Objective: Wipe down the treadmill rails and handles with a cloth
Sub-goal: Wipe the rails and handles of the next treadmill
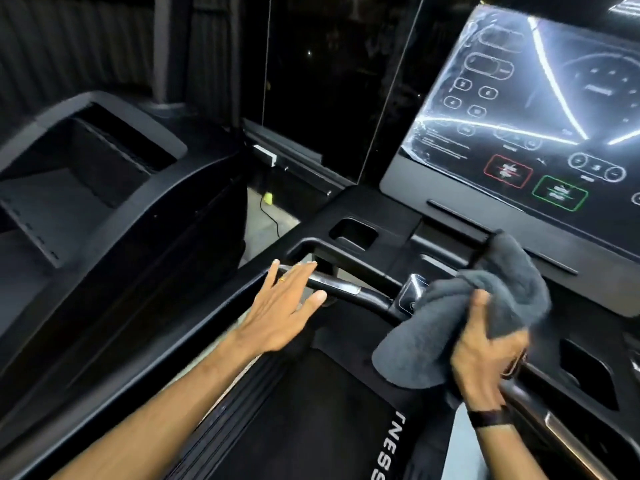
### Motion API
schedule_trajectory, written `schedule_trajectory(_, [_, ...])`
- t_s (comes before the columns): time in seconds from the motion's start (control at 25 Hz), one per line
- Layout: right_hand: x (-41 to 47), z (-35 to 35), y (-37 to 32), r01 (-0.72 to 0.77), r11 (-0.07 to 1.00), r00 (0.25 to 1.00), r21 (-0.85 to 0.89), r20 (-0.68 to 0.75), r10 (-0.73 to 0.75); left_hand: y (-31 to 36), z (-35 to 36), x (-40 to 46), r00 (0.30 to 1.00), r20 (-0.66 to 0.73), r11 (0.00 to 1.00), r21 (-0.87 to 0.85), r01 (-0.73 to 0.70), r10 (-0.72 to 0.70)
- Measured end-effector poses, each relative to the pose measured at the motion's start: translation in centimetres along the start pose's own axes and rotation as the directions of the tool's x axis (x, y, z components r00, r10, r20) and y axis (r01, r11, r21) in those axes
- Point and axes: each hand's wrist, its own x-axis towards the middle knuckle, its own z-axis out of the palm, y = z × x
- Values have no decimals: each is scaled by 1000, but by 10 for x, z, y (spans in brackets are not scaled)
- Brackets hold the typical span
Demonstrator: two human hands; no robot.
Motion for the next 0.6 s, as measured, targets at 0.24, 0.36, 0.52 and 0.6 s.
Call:
schedule_trajectory(0.24, [-33, 165, -25, 592, 516, 607, -619, 764, 218, -46, -20, -21, 983, -131, 991, -23, 130, -132])
schedule_trajectory(0.36, [-17, 194, -28, 640, 532, 466, -555, 830, 306, -69, -26, -28, 956, -230, 980, 37, 197, -183])
schedule_trajectory(0.52, [22, 217, -34, 327, 764, 124, -556, 827, 549, -71, -18, -13, 924, -320, 974, 18, 226, -209])
schedule_trajectory(0.6, [20, 229, -34, 295, 780, 121, -552, 831, 542, -66, -9, 6, 924, -345, 980, 41, 194, -168])
